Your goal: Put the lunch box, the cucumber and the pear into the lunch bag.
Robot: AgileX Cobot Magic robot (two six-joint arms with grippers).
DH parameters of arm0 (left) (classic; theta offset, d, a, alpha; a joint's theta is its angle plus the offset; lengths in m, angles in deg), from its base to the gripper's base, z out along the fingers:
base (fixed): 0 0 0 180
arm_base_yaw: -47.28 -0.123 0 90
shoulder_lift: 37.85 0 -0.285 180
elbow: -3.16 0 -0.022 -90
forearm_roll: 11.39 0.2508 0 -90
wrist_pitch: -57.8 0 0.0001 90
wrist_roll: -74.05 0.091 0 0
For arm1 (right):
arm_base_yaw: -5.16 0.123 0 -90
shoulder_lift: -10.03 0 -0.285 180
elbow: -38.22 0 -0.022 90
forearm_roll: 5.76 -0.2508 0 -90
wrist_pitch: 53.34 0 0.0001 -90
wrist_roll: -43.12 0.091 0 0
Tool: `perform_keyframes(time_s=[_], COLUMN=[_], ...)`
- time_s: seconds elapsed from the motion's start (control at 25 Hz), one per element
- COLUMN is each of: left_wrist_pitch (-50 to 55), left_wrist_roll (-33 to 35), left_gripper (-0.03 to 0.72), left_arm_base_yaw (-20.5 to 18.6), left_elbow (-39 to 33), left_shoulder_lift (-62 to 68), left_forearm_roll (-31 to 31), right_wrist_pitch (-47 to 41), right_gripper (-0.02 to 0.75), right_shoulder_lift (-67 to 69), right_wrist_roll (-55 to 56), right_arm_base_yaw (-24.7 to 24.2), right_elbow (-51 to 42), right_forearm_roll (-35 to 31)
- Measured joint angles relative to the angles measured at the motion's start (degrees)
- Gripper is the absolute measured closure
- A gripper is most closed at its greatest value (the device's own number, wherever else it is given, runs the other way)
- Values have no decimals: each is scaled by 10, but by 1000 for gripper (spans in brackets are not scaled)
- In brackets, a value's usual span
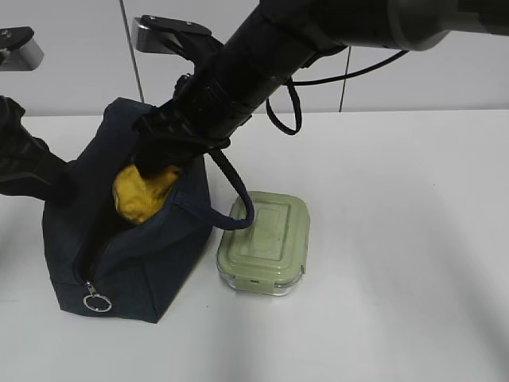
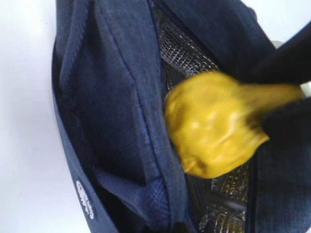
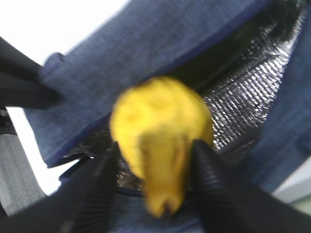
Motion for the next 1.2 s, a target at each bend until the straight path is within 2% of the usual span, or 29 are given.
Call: perform_keyframes(time_s=[0.04, 0.12, 0.32, 0.4, 0.52, 0.68, 0.84, 1.0, 1.2], left_wrist_pitch=[0, 0, 0, 0, 0, 0, 0, 0, 0], left_wrist_roll=[0, 0, 0, 0, 0, 0, 0, 0, 0], left_gripper=[685, 685, 685, 685, 685, 685, 685, 685, 685], left_arm_base_yaw=[0, 0, 0, 0, 0, 0, 0, 0, 0], left_elbow=[0, 0, 0, 0, 0, 0, 0, 0, 0], left_shoulder_lift=[0, 0, 0, 0, 0, 0, 0, 0, 0], left_forearm_roll=[0, 0, 0, 1, 2, 2, 2, 2, 3], right_wrist_pitch=[0, -1, -6, -2, 39, 77, 93, 100, 67], right_gripper=[258, 196, 207, 213, 216, 218, 219, 219, 219], right_shoulder_lift=[-1, -7, -67, -97, -133, -152, -143, -112, -47], right_wrist_roll=[-1, -2, 25, 37, 42, -14, -146, -206, -278], right_arm_base_yaw=[1, 1, -24, -53, -108, -193, -237, -240, -240], right_elbow=[1, 1, -18, -63, -172, -330, -443, -468, -469], right_forearm_roll=[-6, -6, 28, 27, -11, -148, -354, -429, -536])
